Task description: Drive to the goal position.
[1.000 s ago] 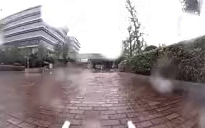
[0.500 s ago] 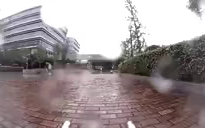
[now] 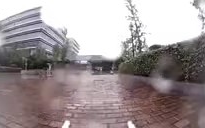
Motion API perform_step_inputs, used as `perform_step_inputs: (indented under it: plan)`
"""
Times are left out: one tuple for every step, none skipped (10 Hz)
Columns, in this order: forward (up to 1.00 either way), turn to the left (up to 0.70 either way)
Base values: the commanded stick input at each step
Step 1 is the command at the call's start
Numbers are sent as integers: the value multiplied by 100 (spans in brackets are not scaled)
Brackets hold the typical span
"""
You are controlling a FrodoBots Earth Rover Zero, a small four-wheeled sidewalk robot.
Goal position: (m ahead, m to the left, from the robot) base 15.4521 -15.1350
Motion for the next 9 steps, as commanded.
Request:
perform_step_inputs:
  plan:
    - [70, 0]
    - [70, 0]
    - [70, 0]
    - [70, 0]
    - [70, 0]
    - [70, 0]
    - [70, 0]
    - [70, 0]
    - [70, 0]
